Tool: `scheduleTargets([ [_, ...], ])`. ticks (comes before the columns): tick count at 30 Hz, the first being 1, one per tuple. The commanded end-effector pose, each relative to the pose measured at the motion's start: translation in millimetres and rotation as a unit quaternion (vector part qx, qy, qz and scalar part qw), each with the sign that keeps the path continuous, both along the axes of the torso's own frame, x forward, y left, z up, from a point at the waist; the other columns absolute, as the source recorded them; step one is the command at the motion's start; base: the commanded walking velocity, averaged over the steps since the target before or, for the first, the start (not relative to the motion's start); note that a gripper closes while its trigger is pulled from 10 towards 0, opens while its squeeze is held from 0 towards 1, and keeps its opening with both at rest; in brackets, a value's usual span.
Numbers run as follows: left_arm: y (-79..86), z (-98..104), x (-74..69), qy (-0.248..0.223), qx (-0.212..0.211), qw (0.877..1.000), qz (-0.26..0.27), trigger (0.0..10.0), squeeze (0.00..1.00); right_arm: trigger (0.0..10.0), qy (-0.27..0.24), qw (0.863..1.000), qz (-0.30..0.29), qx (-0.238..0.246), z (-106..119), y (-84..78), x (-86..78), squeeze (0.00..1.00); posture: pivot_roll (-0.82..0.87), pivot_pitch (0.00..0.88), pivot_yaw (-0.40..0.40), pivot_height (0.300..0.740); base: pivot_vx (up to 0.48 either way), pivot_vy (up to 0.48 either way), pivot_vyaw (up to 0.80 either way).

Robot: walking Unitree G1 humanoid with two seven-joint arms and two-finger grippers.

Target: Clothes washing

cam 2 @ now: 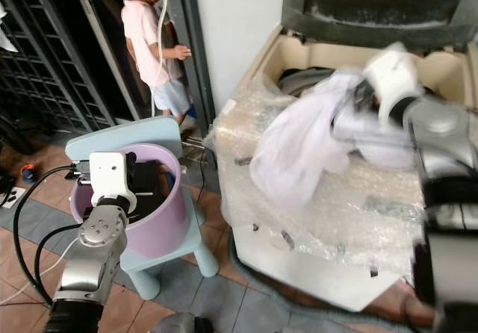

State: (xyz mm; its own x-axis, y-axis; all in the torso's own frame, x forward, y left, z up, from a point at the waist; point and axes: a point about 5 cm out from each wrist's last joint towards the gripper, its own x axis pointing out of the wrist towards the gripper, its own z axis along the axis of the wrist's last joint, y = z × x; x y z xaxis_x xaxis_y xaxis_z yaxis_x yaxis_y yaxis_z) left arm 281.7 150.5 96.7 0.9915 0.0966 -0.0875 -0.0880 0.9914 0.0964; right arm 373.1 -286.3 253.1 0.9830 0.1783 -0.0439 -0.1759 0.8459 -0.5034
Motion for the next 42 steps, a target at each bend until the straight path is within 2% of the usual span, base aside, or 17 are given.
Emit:
scheduleTargets([
  [1, 4.6, 3.1, 0.2, -0.004, 0.007, 1.000, 0.010, 10.0, 0.00, 0.0, -0.076, 0.997, -0.015, 0.027, 30.8, 0.3, 1.9, 0.00, -0.05, 0.000, 0.112, 0.740, 0.000, 0.000, 0.00],
  [2, 4.6, 3.2, 0.5, -0.004, 0.007, 1.000, 0.009, 10.0, 0.00, 0.0, -0.190, 0.978, -0.034, 0.077, 71.9, 3.7, 1.8, 0.00, -0.05, 0.000, 0.114, 0.740, 0.000, 0.000, 0.00],
  [5, 4.2, 3.7, 1.0, -0.005, 0.008, 1.000, 0.009, 10.0, 0.00, 0.0, -0.327, 0.937, -0.066, 0.108, 128.3, 7.9, -8.2, 0.00, -0.05, 0.000, 0.111, 0.740, 0.000, 0.000, 0.00],
  [6, 3.9, 3.7, 1.1, -0.005, 0.008, 1.000, 0.010, 10.0, 0.00, 0.0, -0.334, 0.934, -0.066, 0.107, 131.7, 9.5, -8.9, 0.00, -0.05, 0.000, 0.105, 0.740, 0.000, 0.000, 0.00],
  [7, 3.8, 3.5, 1.3, -0.005, 0.007, 1.000, 0.011, 10.0, 0.00, 7.6, -0.302, 0.950, -0.054, 0.051, 116.1, 19.1, -2.5, 0.00, -0.05, 0.000, 0.103, 0.740, 0.000, 0.000, 0.00],
  [8, 3.8, 3.4, 1.3, -0.005, 0.006, 1.000, 0.012, 10.0, 0.00, 10.0, -0.288, 0.956, -0.057, 0.024, 107.9, 21.2, 0.0, 0.00, -0.05, 0.000, 0.103, 0.740, 0.000, 0.000, 0.00],
  [9, 3.6, 3.4, 1.4, -0.005, 0.006, 1.000, 0.013, 10.0, 0.00, 10.0, -0.262, 0.963, -0.059, 0.029, 93.3, 20.6, 2.6, 0.55, -0.05, 0.000, 0.100, 0.740, 0.000, 0.000, 0.00],
  [10, 3.4, 3.6, 1.5, -0.005, 0.005, 1.000, 0.013, 10.0, 0.00, 10.0, -0.242, 0.967, -0.061, 0.043, 81.0, 19.1, 3.8, 1.00, -0.05, 0.000, 0.100, 0.740, 0.000, 0.000, 0.00],
  [11, 3.5, 4.0, 1.5, -0.006, 0.003, 1.000, 0.014, 10.0, 0.00, 10.0, -0.223, 0.971, -0.065, 0.057, 66.2, 18.3, 4.4, 1.00, -0.05, 0.000, 0.100, 0.740, 0.000, 0.000, 0.00],
  [18, 1.4, 4.0, 2.4, -0.006, 0.002, 1.000, 0.013, 10.0, 0.00, 10.0, -0.210, 0.972, -0.076, 0.071, 25.6, 28.4, -3.6, 1.00, -0.06, 0.000, 0.107, 0.740, 0.000, 0.000, 0.00],
  [22, 1.3, 3.7, 2.1, -0.005, 0.000, 1.000, 0.019, 10.0, 0.00, 10.0, -0.211, 0.971, -0.078, 0.079, 16.9, 35.1, -10.1, 1.00, -0.06, 0.000, 0.103, 0.740, 0.000, 0.000, 0.00],
  [25, 2.2, 2.9, 0.8, -0.005, -0.002, 1.000, 0.022, 10.0, 0.00, 10.0, -0.228, 0.967, -0.069, 0.084, 0.9, 54.7, -25.7, 1.00, -0.06, 0.000, 0.098, 0.740, 0.000, 0.000, 0.00],
  [26, 2.3, 2.2, 0.2, -0.003, -0.003, 1.000, 0.021, 10.0, 0.00, 10.0, -0.224, 0.968, -0.064, 0.091, -10.1, 66.6, -34.3, 1.00, -0.06, 0.000, 0.100, 0.740, 0.000, 0.000, 0.00],
  [28, 2.0, 1.7, 0.0, -0.002, -0.003, 1.000, 0.020, 10.0, 0.00, 10.0, -0.217, 0.970, -0.057, 0.098, -18.0, 75.4, -39.7, 1.00, -0.06, 0.000, 0.101, 0.740, 0.000, 0.000, 0.00],
  [29, 0.9, 1.8, 0.6, -0.001, -0.003, 1.000, 0.015, 10.0, 0.00, 10.0, -0.214, 0.970, -0.046, 0.106, -23.9, 85.6, -44.3, 1.00, -0.07, 0.000, 0.107, 0.740, 0.000, 0.000, 0.00],
  [33, -0.5, 1.8, 1.3, -0.001, -0.004, 1.000, 0.010, 10.0, 0.00, 10.0, -0.204, 0.970, -0.041, 0.122, -28.5, 94.9, -51.2, 1.00, -0.07, 0.000, 0.110, 0.740, 0.000, 0.000, 0.00],
  [42, -0.6, 1.5, 2.6, -0.001, -0.005, 1.000, 0.013, 10.0, 0.00, 10.0, -0.172, 0.975, -0.055, 0.126, -38.1, 95.1, -52.5, 1.00, -0.07, 0.000, 0.102, 0.740, -0.206, 0.000, -0.37],
])
